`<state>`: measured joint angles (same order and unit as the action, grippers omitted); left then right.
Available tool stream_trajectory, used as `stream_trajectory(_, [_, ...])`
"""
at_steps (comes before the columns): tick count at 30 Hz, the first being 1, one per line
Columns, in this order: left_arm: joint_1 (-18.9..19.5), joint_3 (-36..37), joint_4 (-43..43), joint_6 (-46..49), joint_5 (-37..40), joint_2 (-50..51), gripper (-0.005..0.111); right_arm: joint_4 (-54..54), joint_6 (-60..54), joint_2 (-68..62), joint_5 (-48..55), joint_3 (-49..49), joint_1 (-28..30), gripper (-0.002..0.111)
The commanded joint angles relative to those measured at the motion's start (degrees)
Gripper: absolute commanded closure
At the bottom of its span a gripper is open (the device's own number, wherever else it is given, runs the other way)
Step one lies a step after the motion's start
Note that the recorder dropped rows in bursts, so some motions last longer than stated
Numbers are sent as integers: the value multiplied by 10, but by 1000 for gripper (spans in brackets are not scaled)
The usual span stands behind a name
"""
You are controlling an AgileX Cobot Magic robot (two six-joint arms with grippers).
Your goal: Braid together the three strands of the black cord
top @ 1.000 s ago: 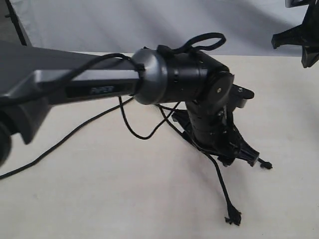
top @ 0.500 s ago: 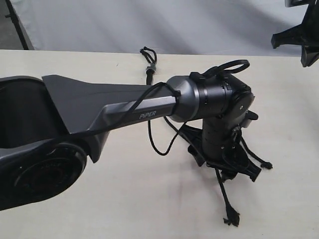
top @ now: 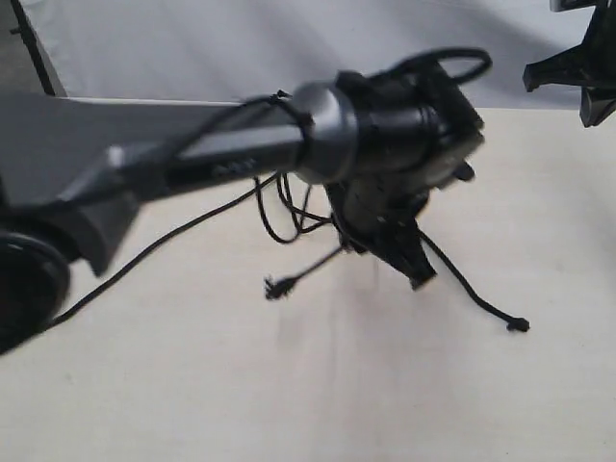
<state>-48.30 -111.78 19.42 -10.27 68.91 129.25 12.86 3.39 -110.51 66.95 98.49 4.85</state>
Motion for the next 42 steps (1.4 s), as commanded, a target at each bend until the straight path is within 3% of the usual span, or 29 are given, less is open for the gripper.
stream_trajectory(1, [62,86,97,-4,11,-87,105,5,-3,3,-11,-1,3,109])
stream_trajectory(5, [143,181,97,45,11,-135,105,4,-3,-1,-12,-1,3,109])
stream_trajectory(11, [284,314,95,45,-151,-146,105,3,-3,-13,-9,-7,3,109])
stream_trajectory(14, [330,365,93,45,-247,-146,105,7,-3,-20,-11,-7,3,109])
stream_trajectory(18, [355,420,92,52,-344,-146,105,7,-7,-26,-11,-7,3,109])
stream_trajectory(23, [344,455,57,82,-364,-146,105,7,-15,-26,-18,-7,3,109])
stream_trajectory(28, [309,461,-62,141,-264,-147,105,7,-15,-26,-20,-7,3,109])
stream_trajectory(32, [245,461,-215,233,-196,-154,105,7,-15,-26,-20,-7,3,109])
stream_trajectory(36, [148,461,-330,393,-199,-185,105,7,-15,-26,-20,-7,3,109])
stream_trajectory(39, [106,461,-294,367,-236,-231,105,7,-15,-26,-18,-7,3,109])
stream_trajectory(42, [120,461,-189,257,-249,-277,105,7,-15,-26,-16,-7,3,109])
